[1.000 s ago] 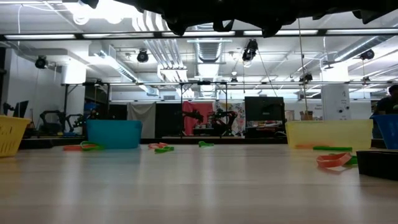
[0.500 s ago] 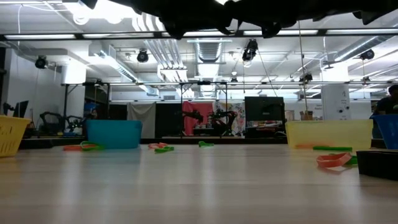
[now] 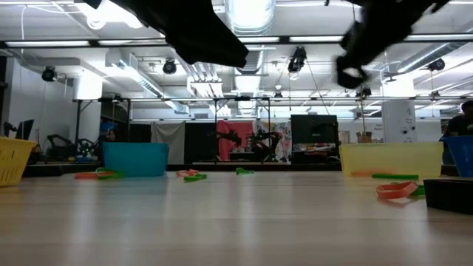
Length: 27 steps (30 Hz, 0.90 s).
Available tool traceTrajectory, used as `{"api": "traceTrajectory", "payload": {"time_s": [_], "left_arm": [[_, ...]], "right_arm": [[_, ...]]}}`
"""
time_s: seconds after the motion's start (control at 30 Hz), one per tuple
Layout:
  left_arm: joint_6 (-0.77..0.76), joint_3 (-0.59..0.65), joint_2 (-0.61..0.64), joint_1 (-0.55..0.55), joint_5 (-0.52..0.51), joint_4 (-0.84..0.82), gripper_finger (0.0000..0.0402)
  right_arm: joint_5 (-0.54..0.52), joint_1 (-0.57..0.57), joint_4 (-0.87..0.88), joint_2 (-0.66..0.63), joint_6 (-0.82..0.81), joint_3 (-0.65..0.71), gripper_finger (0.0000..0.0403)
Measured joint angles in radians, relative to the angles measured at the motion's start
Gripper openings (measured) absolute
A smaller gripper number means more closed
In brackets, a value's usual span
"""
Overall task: Sort rubber bands into baskets
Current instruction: Put the black rubber band into the bottom blue bin
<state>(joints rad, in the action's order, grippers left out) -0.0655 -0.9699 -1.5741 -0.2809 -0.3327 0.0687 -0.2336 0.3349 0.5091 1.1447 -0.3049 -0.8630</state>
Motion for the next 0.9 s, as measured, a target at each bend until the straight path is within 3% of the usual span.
{"api": "traceTrajectory", "payload": {"time_s": [0.17,0.3,0.4,0.7,0.9], "left_arm": [[0.037,0.000,0.010,0.012,-0.003,0.002,0.0177],[0.037,0.000,0.012,0.014,-0.026,0.004,0.0173],[0.037,0.000,0.012,0.014,-0.025,0.002,0.0173],[0.037,0.000,0.011,0.014,-0.025,-0.006,0.0173],[0.037,0.000,0.011,0.014,-0.025,-0.007,0.0173]], "right_arm": [[0.256,0.005,0.440,0.048,-0.195,-0.118,0.0011],[0.378,0.029,0.634,0.067,-0.328,-0.132,0.0011],[0.405,0.047,0.739,0.067,-0.427,-0.117,0.0011],[0.419,0.069,0.767,0.067,-0.508,-0.027,0.0018],[0.425,0.069,0.765,0.067,-0.509,-0.026,0.0074]]}}
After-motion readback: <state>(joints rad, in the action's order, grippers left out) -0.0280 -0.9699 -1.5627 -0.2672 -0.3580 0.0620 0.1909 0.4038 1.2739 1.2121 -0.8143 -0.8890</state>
